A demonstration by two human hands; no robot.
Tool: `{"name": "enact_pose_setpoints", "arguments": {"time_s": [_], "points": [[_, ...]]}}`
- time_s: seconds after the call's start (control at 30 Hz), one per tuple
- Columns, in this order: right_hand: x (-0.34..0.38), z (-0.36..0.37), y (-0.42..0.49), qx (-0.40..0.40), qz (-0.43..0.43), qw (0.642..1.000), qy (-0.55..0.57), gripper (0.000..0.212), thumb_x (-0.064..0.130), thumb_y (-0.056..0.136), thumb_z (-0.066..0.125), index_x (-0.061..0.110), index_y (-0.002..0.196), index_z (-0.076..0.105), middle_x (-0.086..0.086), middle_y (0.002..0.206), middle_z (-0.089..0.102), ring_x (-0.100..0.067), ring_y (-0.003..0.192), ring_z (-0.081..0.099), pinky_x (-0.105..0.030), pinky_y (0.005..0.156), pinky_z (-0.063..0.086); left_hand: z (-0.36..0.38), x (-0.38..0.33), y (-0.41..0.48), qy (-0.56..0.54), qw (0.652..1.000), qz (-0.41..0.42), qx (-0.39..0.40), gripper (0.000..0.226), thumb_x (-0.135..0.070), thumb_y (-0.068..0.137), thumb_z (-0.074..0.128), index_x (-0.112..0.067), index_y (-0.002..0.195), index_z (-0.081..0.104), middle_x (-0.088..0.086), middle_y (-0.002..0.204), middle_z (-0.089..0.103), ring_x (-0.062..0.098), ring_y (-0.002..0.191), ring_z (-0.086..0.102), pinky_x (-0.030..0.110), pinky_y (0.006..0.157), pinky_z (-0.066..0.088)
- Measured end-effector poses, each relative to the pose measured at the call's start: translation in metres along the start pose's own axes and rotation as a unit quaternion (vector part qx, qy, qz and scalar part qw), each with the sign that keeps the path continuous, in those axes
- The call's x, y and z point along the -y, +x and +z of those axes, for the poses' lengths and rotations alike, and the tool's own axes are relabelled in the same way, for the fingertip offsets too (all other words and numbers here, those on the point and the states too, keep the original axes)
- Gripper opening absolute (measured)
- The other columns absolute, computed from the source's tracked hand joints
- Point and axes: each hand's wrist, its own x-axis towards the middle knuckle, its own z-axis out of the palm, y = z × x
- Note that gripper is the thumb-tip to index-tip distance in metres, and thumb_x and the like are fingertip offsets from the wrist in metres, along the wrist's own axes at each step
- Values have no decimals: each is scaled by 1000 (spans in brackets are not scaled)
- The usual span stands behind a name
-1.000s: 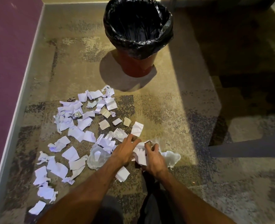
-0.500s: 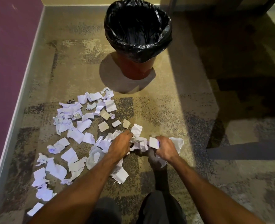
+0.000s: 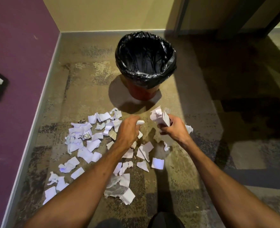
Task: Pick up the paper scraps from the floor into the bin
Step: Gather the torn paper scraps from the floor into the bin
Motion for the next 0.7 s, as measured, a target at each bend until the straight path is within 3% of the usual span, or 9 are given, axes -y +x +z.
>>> {"name": "enact_pose_setpoints", "arguments": {"time_s": [0.17, 0.33, 0.47, 0.6, 0.7], "points": [[70, -9, 26, -2, -68, 997, 46, 30, 0, 87, 78, 9, 116, 74, -10, 106, 77, -27, 93, 78, -49, 75, 68, -48, -26, 57, 14, 998, 34, -60, 15, -10, 94, 72, -18, 107, 74, -1, 99, 66, 15, 88, 61, 24, 75, 43], [145, -25, 60, -17, -148, 984, 99, 29, 6, 88, 82, 6, 115, 75, -14, 102, 78, -28, 90, 78, -44, 73, 68, -87, -52, 124, 8, 992, 57, -112, 19, -1, 91, 69, -13, 104, 74, 4, 97, 69, 23, 88, 65, 38, 73, 56], [193, -34, 95, -19, -197, 974, 107, 30, 9, 92, 79, 7, 122, 74, -12, 109, 78, -23, 92, 79, -39, 73, 68, -104, -63, 176, 11, 991, 42, -129, 22, 2, 91, 71, -8, 110, 72, 3, 99, 69, 17, 88, 64, 13, 62, 43], [226, -32, 148, -16, -205, 970, 131, 29, 3, 91, 79, -1, 120, 72, -19, 109, 78, -29, 92, 81, -41, 75, 68, -113, -68, 226, -9, 992, 21, -127, 38, 3, 86, 73, -14, 120, 76, 4, 102, 78, 20, 89, 72, 32, 72, 63], [229, -18, 188, -53, -166, 973, 149, 30, 7, 85, 86, 1, 112, 73, -19, 106, 79, -33, 93, 80, -46, 76, 69, -105, -59, 253, 5, 995, 16, -103, 53, 9, 80, 68, -22, 121, 78, 3, 104, 80, 22, 90, 73, 36, 78, 64]]}}
